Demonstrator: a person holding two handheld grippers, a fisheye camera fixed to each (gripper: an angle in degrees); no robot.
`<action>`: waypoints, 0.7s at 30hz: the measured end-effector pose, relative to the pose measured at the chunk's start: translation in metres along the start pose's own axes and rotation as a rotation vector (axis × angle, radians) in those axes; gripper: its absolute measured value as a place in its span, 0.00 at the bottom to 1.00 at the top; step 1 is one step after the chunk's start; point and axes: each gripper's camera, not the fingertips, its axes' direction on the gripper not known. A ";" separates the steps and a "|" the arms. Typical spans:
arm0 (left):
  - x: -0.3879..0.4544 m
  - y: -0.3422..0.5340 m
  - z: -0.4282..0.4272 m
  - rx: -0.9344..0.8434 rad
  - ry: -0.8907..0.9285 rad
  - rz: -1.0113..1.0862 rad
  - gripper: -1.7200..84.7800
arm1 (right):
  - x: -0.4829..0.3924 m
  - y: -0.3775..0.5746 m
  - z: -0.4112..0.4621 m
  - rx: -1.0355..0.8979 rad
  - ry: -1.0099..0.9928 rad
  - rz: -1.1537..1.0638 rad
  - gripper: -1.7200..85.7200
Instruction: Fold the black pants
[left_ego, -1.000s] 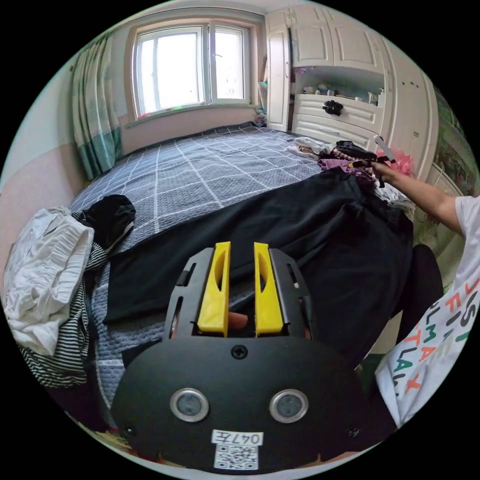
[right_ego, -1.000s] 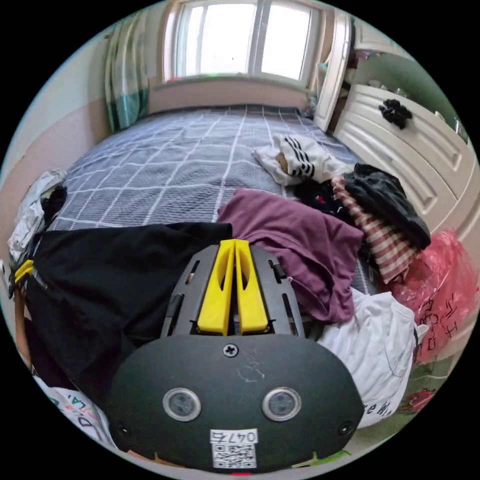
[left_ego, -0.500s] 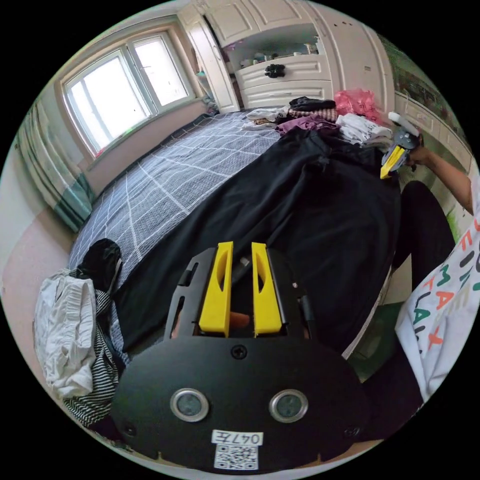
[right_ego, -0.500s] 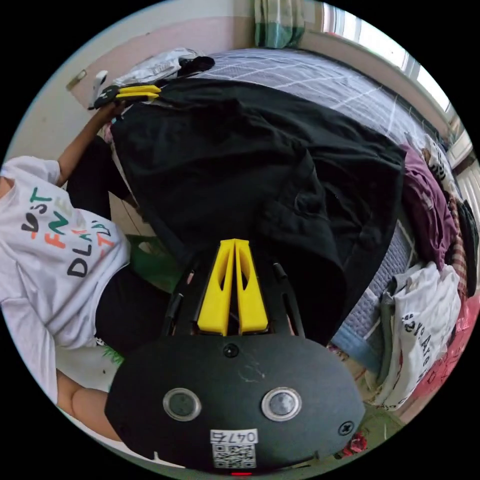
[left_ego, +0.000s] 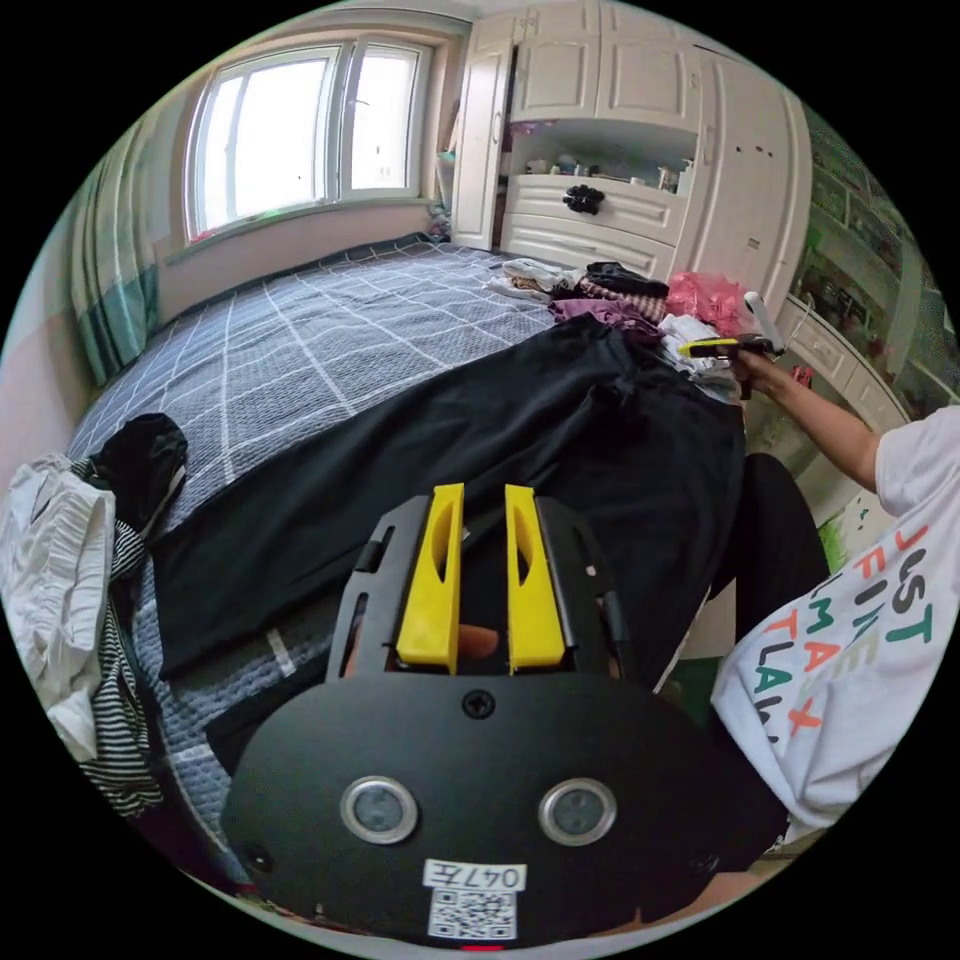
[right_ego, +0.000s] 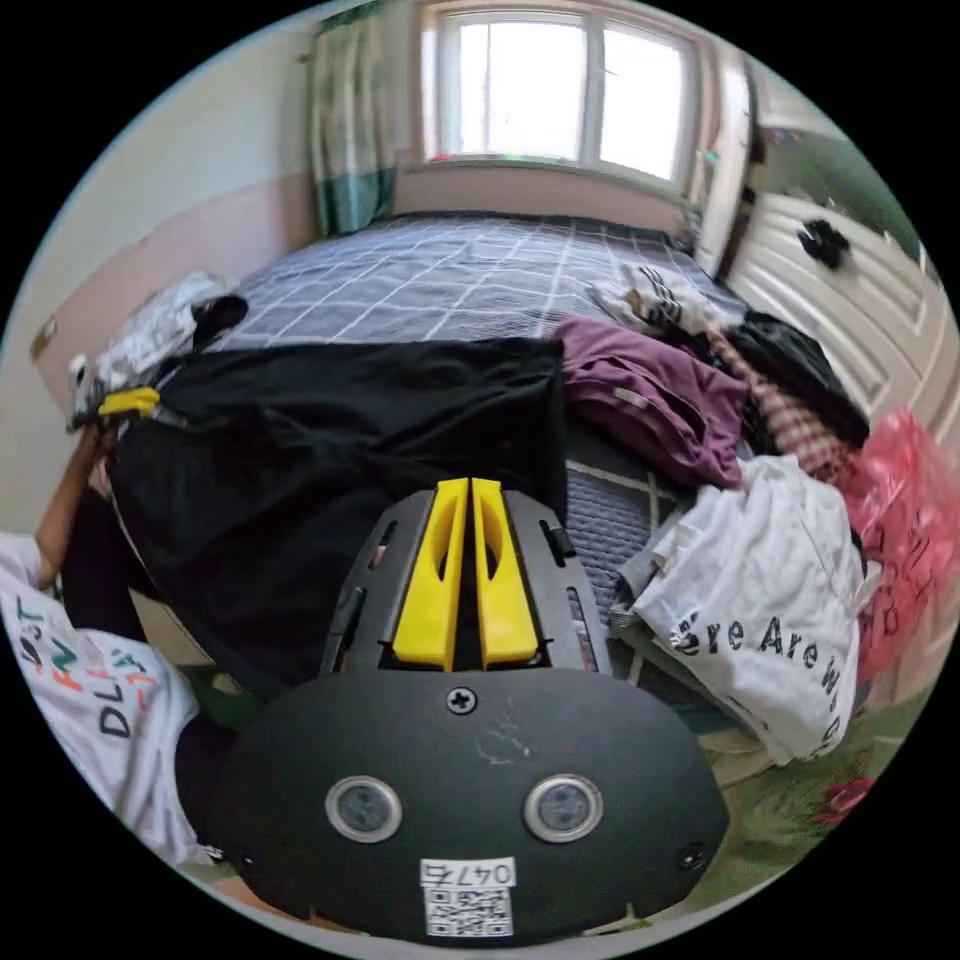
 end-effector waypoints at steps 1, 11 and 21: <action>0.000 -0.001 0.001 -0.004 0.031 0.009 0.10 | -0.010 0.003 -0.001 0.001 0.008 -0.037 0.03; 0.072 -0.080 0.037 0.001 0.265 0.150 0.12 | -0.086 0.041 0.008 -0.121 0.055 -0.262 0.02; 0.112 -0.035 0.057 -0.215 0.220 -0.007 0.11 | -0.133 0.083 -0.050 -0.122 0.275 -0.407 0.02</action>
